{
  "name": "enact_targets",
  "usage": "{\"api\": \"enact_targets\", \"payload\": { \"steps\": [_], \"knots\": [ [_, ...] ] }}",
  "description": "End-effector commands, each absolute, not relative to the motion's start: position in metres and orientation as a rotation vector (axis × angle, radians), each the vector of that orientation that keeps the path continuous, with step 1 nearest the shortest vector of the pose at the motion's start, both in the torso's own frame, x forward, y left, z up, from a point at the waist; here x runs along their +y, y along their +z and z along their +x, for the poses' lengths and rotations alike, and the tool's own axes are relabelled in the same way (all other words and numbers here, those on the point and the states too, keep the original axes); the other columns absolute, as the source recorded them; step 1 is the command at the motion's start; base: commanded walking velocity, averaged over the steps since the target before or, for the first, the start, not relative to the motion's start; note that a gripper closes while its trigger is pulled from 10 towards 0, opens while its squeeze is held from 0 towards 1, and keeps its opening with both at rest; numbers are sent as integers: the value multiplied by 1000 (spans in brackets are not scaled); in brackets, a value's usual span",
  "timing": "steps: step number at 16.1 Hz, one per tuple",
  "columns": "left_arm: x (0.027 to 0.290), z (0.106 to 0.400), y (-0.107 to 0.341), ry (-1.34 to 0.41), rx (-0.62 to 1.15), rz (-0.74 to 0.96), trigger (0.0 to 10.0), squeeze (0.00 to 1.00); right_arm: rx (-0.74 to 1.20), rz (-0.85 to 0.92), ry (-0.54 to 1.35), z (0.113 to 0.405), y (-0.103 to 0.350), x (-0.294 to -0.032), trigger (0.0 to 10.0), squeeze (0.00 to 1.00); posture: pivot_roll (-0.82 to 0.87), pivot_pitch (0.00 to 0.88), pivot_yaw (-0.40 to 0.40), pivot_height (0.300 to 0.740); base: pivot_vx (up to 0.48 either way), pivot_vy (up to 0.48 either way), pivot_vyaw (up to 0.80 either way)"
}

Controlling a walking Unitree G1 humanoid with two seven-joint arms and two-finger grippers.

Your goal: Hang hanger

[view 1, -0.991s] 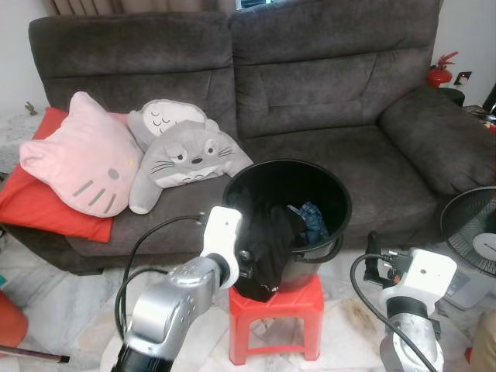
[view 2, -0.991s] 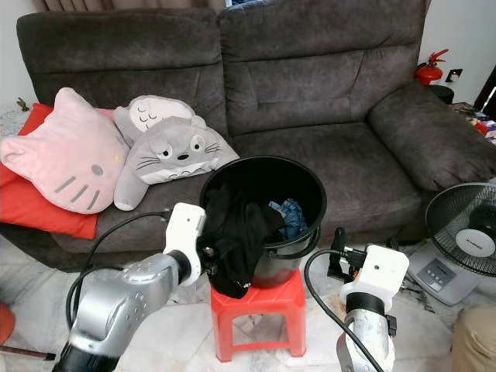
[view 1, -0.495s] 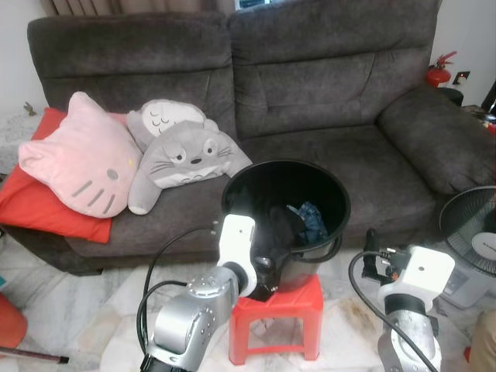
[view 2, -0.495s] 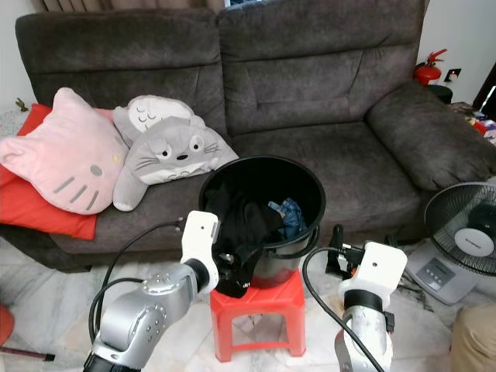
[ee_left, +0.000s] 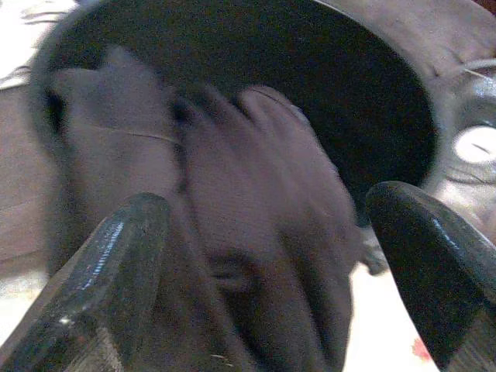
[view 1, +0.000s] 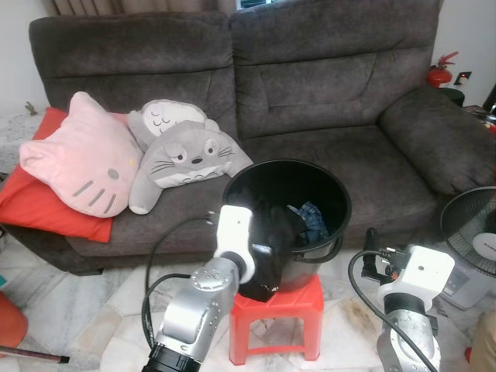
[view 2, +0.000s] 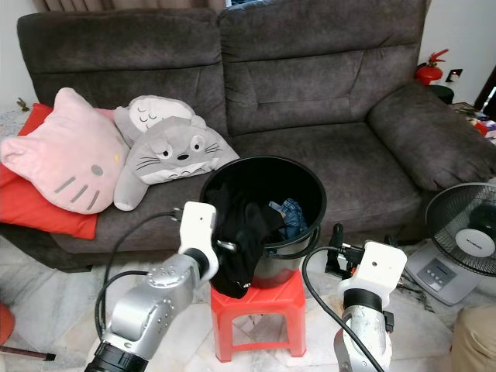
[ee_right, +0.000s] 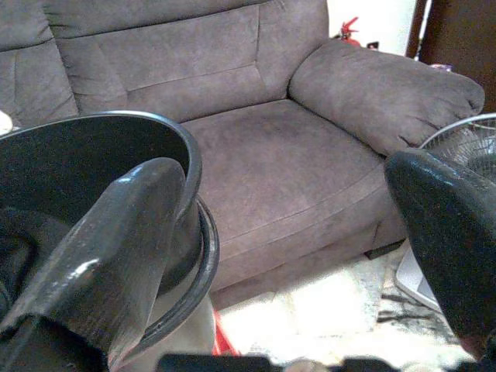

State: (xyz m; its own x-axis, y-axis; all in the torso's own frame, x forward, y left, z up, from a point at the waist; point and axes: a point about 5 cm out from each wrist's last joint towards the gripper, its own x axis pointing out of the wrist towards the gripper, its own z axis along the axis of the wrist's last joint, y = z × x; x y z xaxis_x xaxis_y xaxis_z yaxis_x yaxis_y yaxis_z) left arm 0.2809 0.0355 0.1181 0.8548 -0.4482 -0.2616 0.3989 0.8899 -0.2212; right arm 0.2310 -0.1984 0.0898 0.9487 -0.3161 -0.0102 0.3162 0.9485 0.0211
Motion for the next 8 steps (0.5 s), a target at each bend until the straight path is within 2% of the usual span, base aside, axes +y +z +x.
{"api": "enact_targets", "payload": {
  "steps": [1, 4, 5, 6, 8],
  "knots": [
    [23, 274, 115, -501, 343, -189, 10000, 1000, 8, 26, -314, 232, 89, -195, 10000, 0, -58, 0, 80, 740, 0, 0, 0],
    [20, 271, 110, -506, 364, -131, 10000, 1000, 9, 25, -314, 232, 89, -195, 10000, 0, -55, 0, 79, 740, 0, 0, 0],
    [20, 270, 107, -511, 372, -104, 10000, 75, 8, 26, -313, 232, 89, -194, 10000, 0, -57, 0, 80, 740, 0, 0, 0],
    [20, 270, 103, -508, 381, -73, 10000, 0, 8, 27, -311, 232, 89, -194, 10000, 0, -59, 0, 80, 740, 0, 0, 0],
    [27, 275, 100, -418, 388, -78, 10000, 0, 7, 29, -312, 232, 89, -193, 10000, 0, -65, 0, 84, 740, 0, 0, 0]
  ]
}}
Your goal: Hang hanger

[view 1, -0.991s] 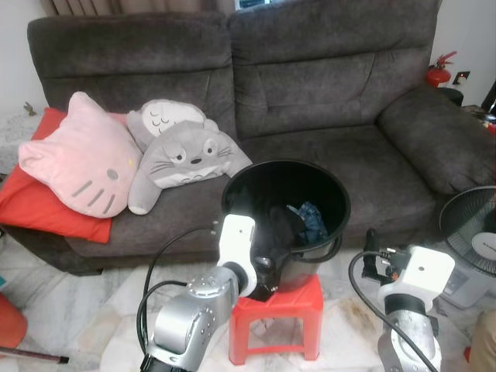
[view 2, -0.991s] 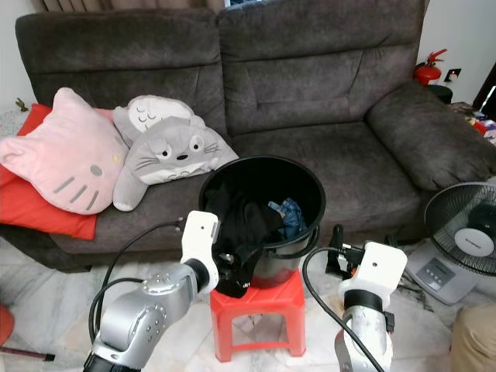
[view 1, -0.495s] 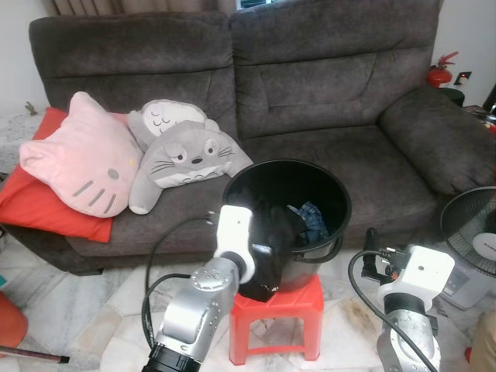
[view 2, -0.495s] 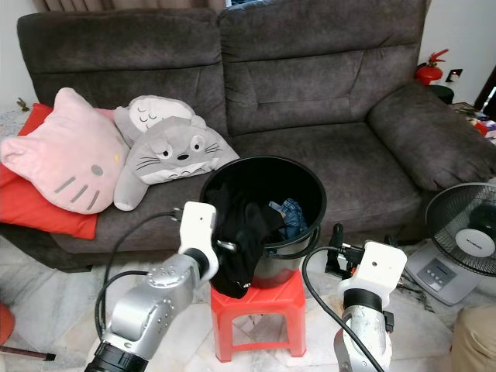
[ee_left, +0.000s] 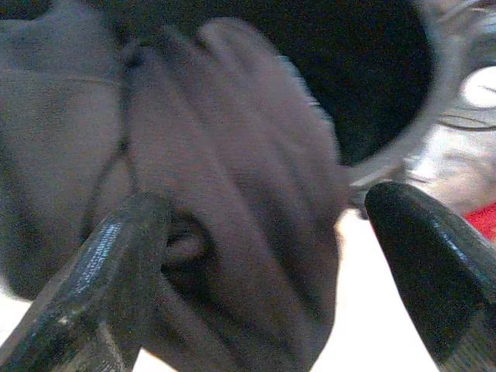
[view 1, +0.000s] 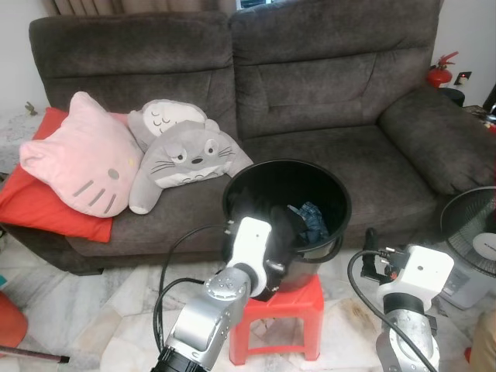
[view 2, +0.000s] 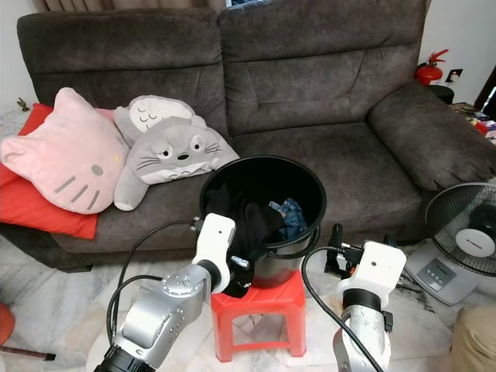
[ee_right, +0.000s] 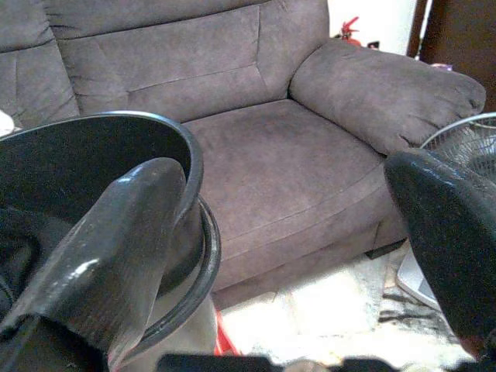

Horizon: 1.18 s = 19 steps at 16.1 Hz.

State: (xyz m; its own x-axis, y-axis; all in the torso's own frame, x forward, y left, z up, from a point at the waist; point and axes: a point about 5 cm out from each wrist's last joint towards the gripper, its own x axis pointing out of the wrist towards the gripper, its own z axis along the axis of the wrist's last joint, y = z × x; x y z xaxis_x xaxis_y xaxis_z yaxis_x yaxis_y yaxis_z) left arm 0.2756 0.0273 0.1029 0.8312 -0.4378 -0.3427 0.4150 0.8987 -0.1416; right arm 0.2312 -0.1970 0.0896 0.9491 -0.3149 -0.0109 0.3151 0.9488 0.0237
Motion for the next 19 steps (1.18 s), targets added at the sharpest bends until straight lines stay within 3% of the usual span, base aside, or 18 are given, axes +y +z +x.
{"api": "enact_targets", "payload": {
  "steps": [1, 5, 6, 7, 19],
  "knots": [
    [30, 277, 100, -391, 379, -76, 10000, 0, 7, 28, -314, 231, 89, -194, 10000, 0, -64, 0, 82, 740, 0, 0, 0],
    [29, 277, 99, -394, 377, -45, 10000, 0, 8, 29, -313, 231, 89, -194, 10000, 0, -65, 0, 81, 740, 0, 0, 0],
    [28, 276, 99, -401, 375, -41, 9333, 0, 8, 29, -312, 231, 89, -193, 10000, 0, -65, 0, 81, 740, 0, 0, 0],
    [24, 276, 100, -428, 361, -25, 0, 0, 7, 29, -311, 232, 89, -193, 10000, 0, -65, 0, 80, 740, 0, 0, 0],
    [20, 274, 105, -474, 308, 65, 0, 0, 4, 33, -309, 234, 89, -191, 10000, 0, -63, 0, 85, 740, 0, 0, 0]
  ]
}}
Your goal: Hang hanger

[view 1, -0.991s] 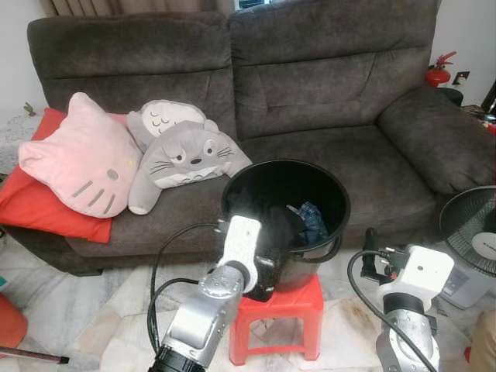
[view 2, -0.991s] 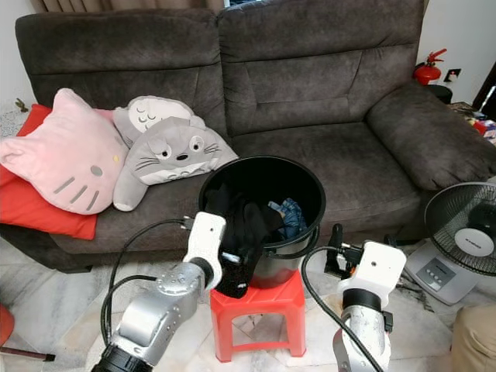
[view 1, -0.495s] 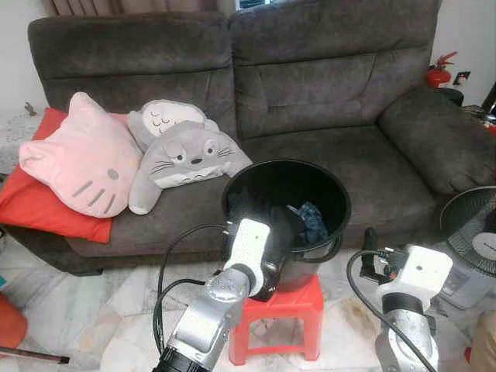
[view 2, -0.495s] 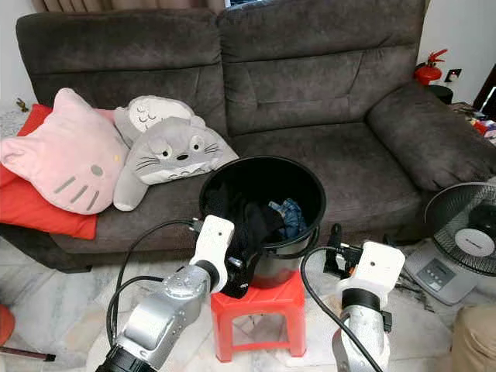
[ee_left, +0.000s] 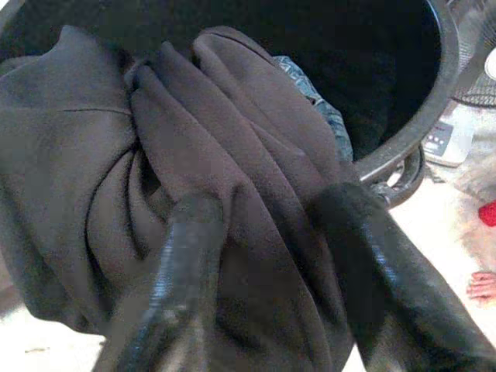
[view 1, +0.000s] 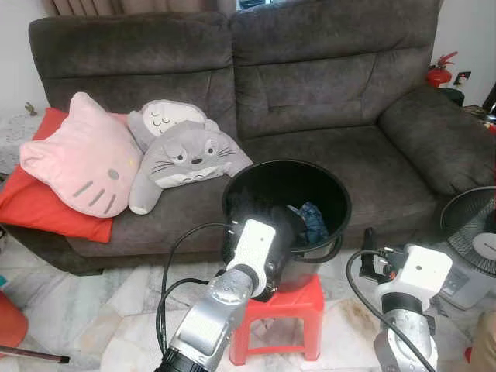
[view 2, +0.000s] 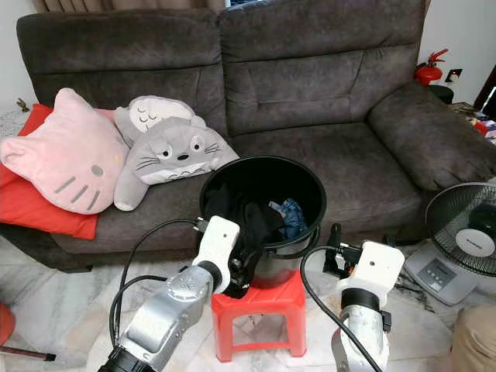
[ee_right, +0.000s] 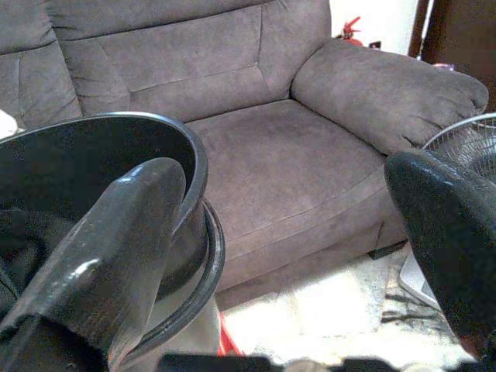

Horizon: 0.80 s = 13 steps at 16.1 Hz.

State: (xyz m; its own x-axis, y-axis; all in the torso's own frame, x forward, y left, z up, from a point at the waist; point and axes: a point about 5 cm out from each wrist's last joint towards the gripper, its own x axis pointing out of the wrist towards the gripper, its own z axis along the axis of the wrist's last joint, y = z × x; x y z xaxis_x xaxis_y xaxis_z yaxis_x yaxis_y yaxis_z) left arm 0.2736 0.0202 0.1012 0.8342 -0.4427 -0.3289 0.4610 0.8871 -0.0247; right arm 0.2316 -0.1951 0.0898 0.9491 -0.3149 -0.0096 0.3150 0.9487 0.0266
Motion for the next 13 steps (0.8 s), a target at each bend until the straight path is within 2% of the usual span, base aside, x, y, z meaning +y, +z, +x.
{"api": "enact_targets", "payload": {
  "steps": [1, 2, 3, 4, 5, 10, 11, 13],
  "knots": [
    [20, 274, 105, -471, 309, 78, 0, 0, 4, 34, -309, 233, 89, -191, 10000, 0, -65, 0, 86, 740, 0, 0, 0],
    [20, 274, 104, -478, 309, 102, 0, 0, 5, 35, -308, 233, 89, -190, 10000, 0, -66, 0, 87, 740, 0, 0, 0],
    [18, 274, 103, -490, 315, 138, 5137, 0, 5, 36, -308, 233, 89, -190, 10000, 0, -68, 0, 89, 740, 0, 0, 0],
    [17, 272, 99, -495, 330, 159, 9490, 0, 5, 36, -307, 233, 89, -190, 10000, 0, -68, 0, 89, 740, 0, 0, 0],
    [17, 271, 96, -495, 350, 160, 10000, 0, 5, 36, -308, 233, 89, -189, 10000, 0, -74, 0, 91, 740, 0, 0, 0],
    [25, 277, 91, -414, 376, 119, 10000, 0, 4, 39, -304, 232, 88, -187, 10000, 0, -86, 0, 100, 740, 0, 0, 0],
    [26, 278, 94, -406, 365, 89, 10000, 1000, 4, 40, -304, 232, 88, -186, 10000, 0, -89, 0, 103, 740, 0, 0, 0],
    [27, 281, 99, -395, 335, 50, 10000, 1000, 4, 42, -301, 232, 88, -185, 10000, 0, -88, 0, 106, 740, 0, 0, 0]
  ]
}}
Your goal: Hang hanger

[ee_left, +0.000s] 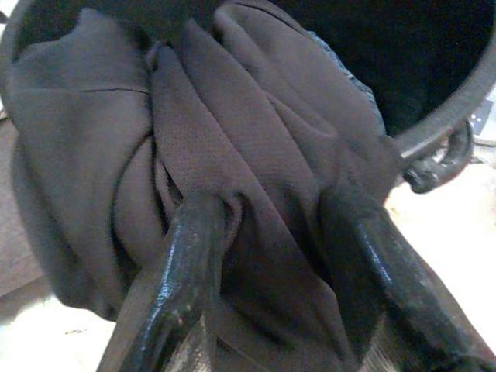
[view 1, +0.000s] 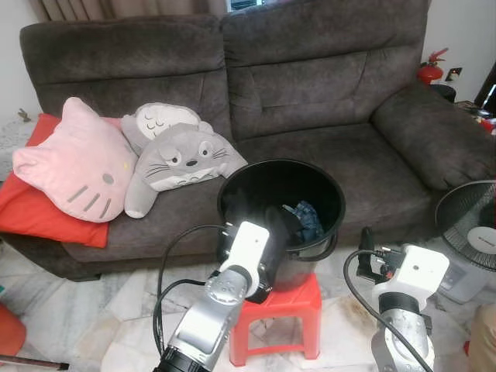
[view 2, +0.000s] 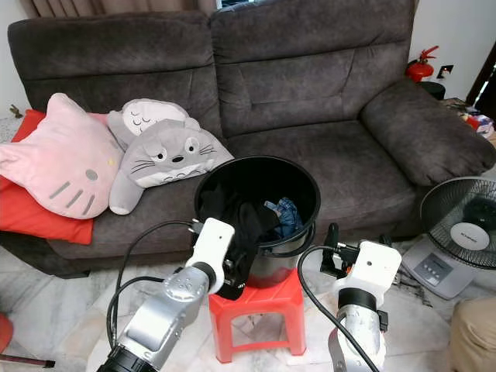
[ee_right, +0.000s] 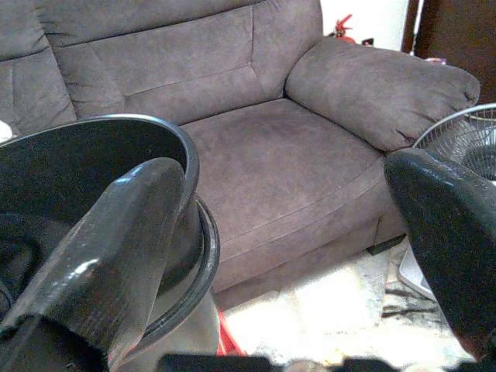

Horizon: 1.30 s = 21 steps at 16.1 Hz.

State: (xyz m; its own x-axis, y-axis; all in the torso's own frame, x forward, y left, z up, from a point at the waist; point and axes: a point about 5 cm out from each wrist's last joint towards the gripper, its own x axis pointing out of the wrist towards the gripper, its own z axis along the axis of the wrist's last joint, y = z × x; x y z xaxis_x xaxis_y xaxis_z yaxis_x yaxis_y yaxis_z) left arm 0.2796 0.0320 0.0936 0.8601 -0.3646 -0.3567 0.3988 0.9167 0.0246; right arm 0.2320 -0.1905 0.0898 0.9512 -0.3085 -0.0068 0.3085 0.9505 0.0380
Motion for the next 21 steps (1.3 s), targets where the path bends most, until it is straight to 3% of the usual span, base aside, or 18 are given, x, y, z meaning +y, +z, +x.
{"api": "enact_targets", "payload": {
  "steps": [1, 6, 7, 8, 17, 18, 19, 21],
  "knots": [
    [27, 282, 102, -395, 320, 38, 10000, 1000, 4, 43, -298, 233, 87, -184, 10000, 0, -89, 0, 107, 740, 0, 0, 0],
    [21, 281, 100, -433, 320, 68, 10000, 1000, -2, 47, -294, 234, 88, -182, 10000, 0, -103, 0, 118, 740, 0, 0, 0],
    [17, 279, 99, -461, 324, 100, 10000, 443, -2, 46, -295, 234, 88, -182, 10000, 0, -103, 0, 119, 740, 0, 0, 0],
    [13, 277, 96, -485, 333, 123, 10000, 0, -3, 46, -296, 234, 88, -182, 10000, 0, -108, 0, 120, 740, 0, 0, 0],
    [19, 293, 93, -343, 328, 133, 10000, 0, -5, 53, -288, 235, 89, -180, 10000, 0, -104, 0, 103, 740, 0, 0, 0],
    [19, 295, 94, -334, 322, 127, 3216, 0, -5, 54, -288, 235, 89, -180, 10000, 0, -99, 0, 101, 740, 0, 0, 0],
    [18, 296, 95, -334, 320, 123, 0, 0, -6, 54, -287, 236, 90, -180, 10000, 0, -99, 0, 100, 740, 0, 0, 0],
    [18, 296, 95, -331, 315, 117, 0, 0, -7, 57, -285, 236, 90, -179, 10000, 0, -95, 0, 98, 740, 0, 0, 0]
  ]
}}
